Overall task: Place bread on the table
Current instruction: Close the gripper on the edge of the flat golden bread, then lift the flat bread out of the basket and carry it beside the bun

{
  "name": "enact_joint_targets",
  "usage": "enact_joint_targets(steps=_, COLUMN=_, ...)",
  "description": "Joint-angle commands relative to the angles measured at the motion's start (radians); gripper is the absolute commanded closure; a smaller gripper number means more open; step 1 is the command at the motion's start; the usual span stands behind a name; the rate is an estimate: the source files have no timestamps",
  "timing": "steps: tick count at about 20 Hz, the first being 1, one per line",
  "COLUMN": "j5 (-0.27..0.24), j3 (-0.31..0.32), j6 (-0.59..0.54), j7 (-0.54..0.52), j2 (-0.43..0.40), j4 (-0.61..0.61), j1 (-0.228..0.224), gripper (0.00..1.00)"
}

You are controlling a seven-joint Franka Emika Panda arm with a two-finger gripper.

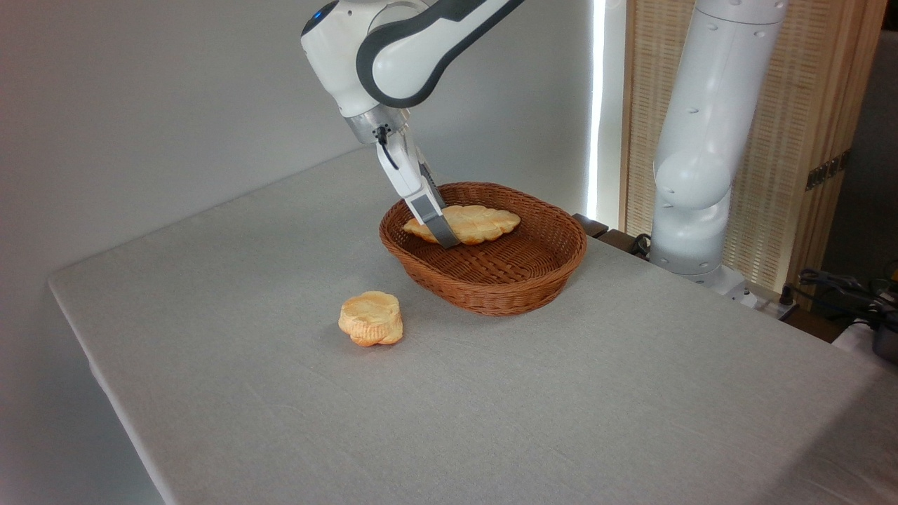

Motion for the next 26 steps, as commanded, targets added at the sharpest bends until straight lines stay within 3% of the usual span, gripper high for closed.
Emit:
enact_joint_targets(steps=1, j5=-0.006, j3=0.003, j6=-0.003, j7=0.017, j2=-0.009, j4=0.004, j1=0.002, gripper=0.64)
enact_joint_targets(steps=8, j5=-0.008, j3=0.003, j6=-0.009, j7=0.012, j2=-0.028, j4=0.011, j1=0.004, gripper=0.64)
enact_joint_targets(steps=16, j5=-0.009, j3=0.015, j6=-0.151, j7=0.015, j2=-0.056, j4=0.151, j1=0.010, gripper=0.63)
enact_joint_targets(steps=20, j5=-0.009, j3=0.013, j6=-0.138, j7=0.018, j2=-0.047, j4=0.226, j1=0.076, gripper=0.60)
enact_joint_targets(steps=24, j5=-0.008, j3=0.015, j6=-0.046, j7=0.017, j2=-0.006, j4=0.271, j1=0.142, gripper=0.59)
enact_joint_targets(steps=26, j5=-0.012, j3=0.015, j6=0.000, j7=0.012, j2=0.031, j4=0.301, j1=0.188, gripper=0.53)
